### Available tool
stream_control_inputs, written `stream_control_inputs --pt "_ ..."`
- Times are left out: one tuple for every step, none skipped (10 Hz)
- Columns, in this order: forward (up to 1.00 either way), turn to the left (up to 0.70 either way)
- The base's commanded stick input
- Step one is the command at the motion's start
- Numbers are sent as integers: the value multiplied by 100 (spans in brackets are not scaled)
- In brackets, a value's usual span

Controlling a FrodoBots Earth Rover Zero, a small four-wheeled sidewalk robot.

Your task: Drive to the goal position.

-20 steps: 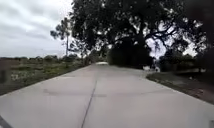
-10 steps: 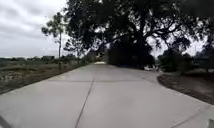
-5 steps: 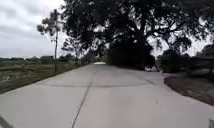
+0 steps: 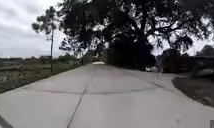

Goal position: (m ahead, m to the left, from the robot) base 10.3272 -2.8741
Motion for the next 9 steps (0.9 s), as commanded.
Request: stream_control_inputs --pt "85 0" --pt "85 0" --pt "85 0" --pt "85 0" --pt "85 0" --pt "85 0" --pt "85 0" --pt "85 0" --pt "85 0"
